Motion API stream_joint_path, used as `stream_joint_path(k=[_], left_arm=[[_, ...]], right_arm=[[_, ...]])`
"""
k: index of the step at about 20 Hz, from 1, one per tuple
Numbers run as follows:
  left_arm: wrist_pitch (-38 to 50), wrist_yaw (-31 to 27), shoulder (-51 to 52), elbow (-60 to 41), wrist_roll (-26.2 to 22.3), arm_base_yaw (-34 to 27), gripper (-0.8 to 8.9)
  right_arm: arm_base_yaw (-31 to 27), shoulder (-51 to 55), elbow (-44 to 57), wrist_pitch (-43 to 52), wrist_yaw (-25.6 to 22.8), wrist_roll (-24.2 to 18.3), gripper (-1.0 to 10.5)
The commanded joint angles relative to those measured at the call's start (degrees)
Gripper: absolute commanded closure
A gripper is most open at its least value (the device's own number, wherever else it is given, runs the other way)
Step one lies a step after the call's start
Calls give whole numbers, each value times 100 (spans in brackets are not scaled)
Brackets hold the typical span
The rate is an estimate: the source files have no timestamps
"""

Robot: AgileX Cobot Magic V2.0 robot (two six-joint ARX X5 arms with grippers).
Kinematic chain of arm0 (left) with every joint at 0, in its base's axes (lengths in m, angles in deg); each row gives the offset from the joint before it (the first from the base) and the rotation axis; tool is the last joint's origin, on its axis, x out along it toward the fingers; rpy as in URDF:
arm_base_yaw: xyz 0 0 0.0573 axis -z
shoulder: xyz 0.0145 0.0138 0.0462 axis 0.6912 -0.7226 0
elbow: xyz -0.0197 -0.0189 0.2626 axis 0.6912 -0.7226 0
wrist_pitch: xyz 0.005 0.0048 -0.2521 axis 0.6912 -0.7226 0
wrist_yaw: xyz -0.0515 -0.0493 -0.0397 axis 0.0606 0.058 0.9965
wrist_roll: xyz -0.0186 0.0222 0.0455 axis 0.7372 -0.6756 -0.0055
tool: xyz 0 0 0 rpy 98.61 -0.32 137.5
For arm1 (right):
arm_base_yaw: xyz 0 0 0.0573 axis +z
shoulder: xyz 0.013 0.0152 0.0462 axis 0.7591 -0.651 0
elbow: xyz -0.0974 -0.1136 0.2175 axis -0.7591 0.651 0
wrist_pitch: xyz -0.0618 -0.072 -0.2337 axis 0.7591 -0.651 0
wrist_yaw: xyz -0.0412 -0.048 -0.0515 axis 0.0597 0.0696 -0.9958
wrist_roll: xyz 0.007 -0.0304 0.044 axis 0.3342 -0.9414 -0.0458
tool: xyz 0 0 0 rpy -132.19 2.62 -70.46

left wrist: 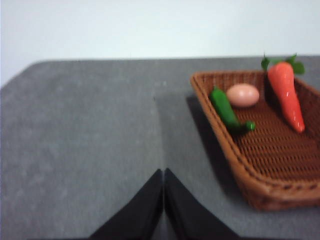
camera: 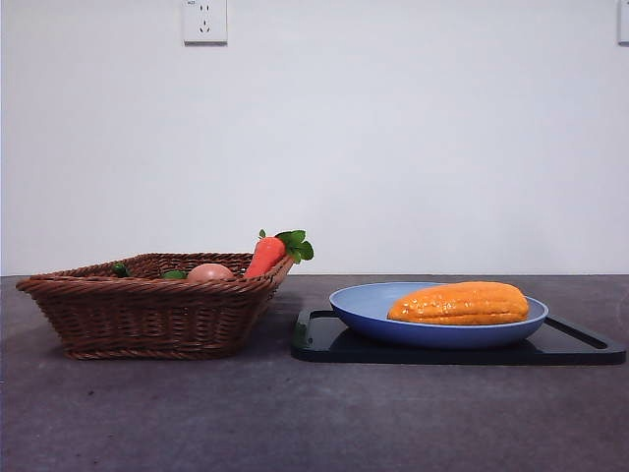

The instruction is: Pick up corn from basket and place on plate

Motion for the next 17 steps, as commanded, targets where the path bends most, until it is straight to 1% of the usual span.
stream_joint_path(k=[1, 4, 6, 10, 17], left_arm=[[-212, 0, 175, -13, 24, -20, 809], [-621, -22, 343, -15, 33, -22, 809], [-782, -22, 343, -37, 151, -24, 809], [-774, -26, 341, -66, 317, -22, 809], [-769, -26, 341, -66, 308, -22, 809]], right_arm=[[15, -35, -114, 57, 13, 2, 944], [15, -35, -111, 57, 11, 2, 944], [15, -35, -114, 55, 11, 2, 944], [15, -35, -111, 57, 13, 2, 944], [15, -35, -111, 55, 11, 2, 944]])
